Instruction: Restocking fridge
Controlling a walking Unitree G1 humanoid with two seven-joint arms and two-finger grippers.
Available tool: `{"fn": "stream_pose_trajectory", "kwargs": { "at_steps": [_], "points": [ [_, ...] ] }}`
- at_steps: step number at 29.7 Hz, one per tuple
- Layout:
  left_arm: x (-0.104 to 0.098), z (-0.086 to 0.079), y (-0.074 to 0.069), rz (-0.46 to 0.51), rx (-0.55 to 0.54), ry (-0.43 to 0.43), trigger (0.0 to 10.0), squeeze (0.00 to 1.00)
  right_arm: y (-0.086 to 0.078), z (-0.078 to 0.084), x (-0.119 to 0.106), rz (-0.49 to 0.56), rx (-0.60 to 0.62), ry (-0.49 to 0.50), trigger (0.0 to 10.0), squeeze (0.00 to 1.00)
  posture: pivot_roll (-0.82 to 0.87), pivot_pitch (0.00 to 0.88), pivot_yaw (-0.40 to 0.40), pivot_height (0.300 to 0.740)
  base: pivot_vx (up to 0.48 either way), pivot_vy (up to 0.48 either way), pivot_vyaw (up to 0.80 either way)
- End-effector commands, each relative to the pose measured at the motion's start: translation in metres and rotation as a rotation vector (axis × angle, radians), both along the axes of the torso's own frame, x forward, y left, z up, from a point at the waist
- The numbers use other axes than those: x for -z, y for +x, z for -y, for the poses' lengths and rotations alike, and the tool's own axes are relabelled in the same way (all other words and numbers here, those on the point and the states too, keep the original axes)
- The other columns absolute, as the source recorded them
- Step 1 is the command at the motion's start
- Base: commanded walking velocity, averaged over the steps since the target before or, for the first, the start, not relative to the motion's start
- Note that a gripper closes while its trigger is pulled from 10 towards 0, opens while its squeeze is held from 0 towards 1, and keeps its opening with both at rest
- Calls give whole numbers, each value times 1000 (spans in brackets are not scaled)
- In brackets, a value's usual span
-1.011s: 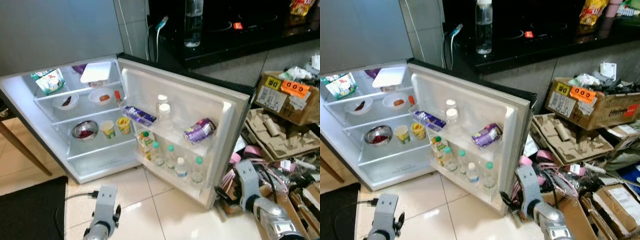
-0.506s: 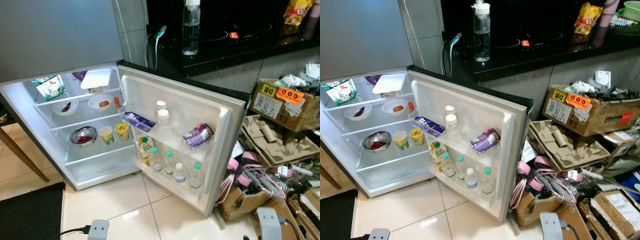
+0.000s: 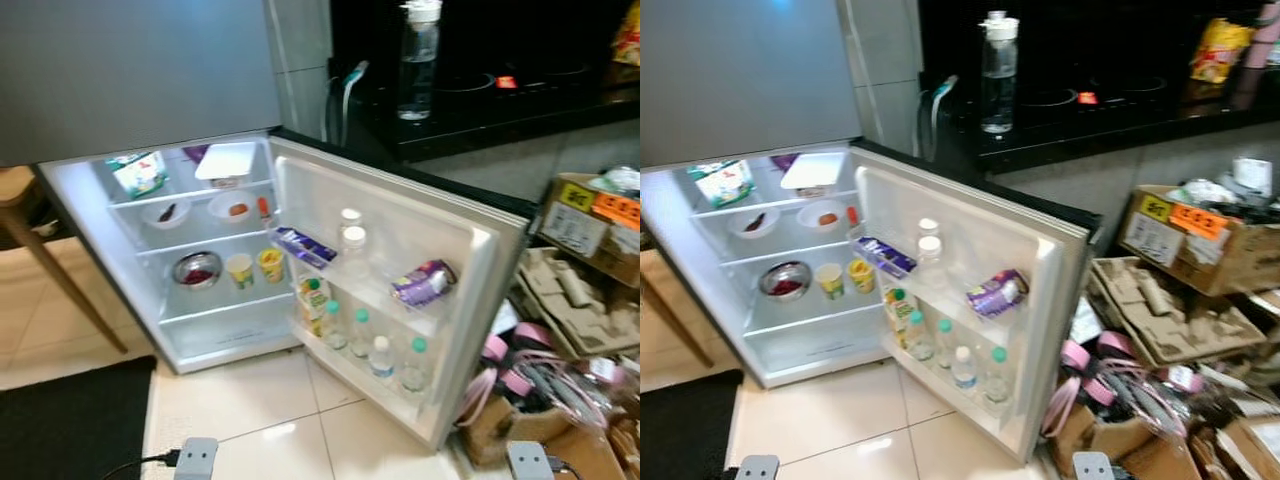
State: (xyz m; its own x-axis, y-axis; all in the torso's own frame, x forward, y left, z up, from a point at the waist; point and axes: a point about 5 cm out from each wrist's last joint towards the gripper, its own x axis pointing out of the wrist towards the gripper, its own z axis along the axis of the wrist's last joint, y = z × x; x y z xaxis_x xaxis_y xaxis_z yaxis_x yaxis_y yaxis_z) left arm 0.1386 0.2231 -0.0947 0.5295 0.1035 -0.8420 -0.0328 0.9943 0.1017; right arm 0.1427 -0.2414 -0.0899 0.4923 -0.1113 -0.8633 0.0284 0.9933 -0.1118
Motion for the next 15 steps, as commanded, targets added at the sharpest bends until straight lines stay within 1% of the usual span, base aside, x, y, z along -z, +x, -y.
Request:
{"fn": "stream_pose_trajectory", "kwargs": {
  "at_steps": [1,10,11,15],
  "points": [
    [-3,-7,6,8,15,21,10000,0,-8,-5,4,-37,3,19,10000,0,-125,0,35,740,0,0,781],
    [-3,-4,5,1,24,26,10000,0,-9,-2,4,-46,-6,5,10000,0,-146,0,29,740,0,0,778],
    [-1,-3,2,-11,25,28,10000,0,-7,1,3,-38,0,-2,10000,0,-162,0,35,740,0,0,775],
    [0,-3,0,-20,29,28,10000,0,-6,3,2,-32,6,-7,10000,0,-167,0,34,740,0,0,775]
  ]
}}
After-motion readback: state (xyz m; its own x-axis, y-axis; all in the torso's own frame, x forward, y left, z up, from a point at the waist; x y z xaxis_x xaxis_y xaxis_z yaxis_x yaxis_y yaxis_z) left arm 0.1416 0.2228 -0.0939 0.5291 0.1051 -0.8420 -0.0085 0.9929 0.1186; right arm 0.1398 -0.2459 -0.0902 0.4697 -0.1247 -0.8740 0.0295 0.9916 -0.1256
